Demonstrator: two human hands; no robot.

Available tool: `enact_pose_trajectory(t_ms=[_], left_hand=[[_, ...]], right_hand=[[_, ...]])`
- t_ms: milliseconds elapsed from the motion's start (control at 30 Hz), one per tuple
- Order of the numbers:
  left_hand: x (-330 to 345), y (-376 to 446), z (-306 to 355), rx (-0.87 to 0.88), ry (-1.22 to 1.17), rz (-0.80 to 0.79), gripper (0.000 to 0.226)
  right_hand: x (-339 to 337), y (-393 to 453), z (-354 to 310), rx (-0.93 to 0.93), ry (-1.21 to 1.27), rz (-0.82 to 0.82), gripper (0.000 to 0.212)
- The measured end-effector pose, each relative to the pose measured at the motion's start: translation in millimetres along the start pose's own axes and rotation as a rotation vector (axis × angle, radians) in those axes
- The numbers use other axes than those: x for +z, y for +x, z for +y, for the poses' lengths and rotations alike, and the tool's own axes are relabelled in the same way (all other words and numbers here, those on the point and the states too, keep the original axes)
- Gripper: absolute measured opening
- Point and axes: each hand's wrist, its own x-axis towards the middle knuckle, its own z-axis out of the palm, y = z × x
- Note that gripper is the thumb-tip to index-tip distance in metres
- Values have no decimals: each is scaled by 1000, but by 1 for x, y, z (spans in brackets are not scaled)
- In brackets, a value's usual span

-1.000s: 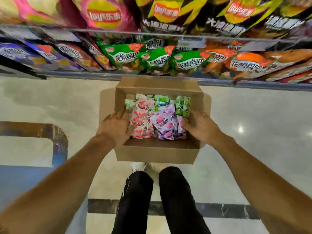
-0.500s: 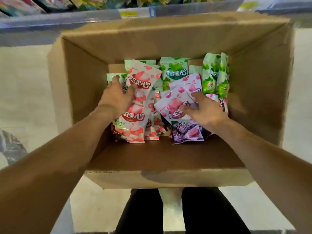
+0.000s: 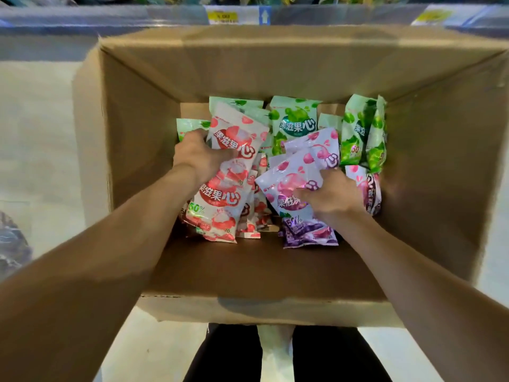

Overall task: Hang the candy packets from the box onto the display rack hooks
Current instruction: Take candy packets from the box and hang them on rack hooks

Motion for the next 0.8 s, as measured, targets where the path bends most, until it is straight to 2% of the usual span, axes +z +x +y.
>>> enact_pose_trajectory(t_ms=[167, 333, 367, 433, 467, 533, 567, 700, 800], left_hand=[[-18, -24, -5, 31, -98, -43, 46], [-61, -95, 14, 40, -466, -165, 49], [-75, -113, 21, 53, -512, -177, 47], [-107, -150, 38, 69, -591, -188, 41], [-125, -169, 48, 78, -630, -182, 41], [-164, -208, 68, 104, -703, -159, 39], [-184, -229, 78, 130, -734, -147, 37], [-272, -323, 121, 247, -851, -68, 41], [-341, -402, 154, 332, -915, 20, 34]], right_hand=[[-10, -24, 3, 2, 387, -49, 60], [-47, -66, -14, -57, 755, -81, 115], [-61, -82, -24, -69, 838, -83, 119], [-94, -118, -46, -80, 988, -110, 104], [-111, -135, -57, -114, 1020, -144, 90], [-149, -180, -85, -222, 1003, -168, 50], [-168, -202, -99, -299, 993, -180, 39], [-241, -303, -160, -580, 906, -193, 32], [-293, -379, -200, -716, 928, -173, 33]])
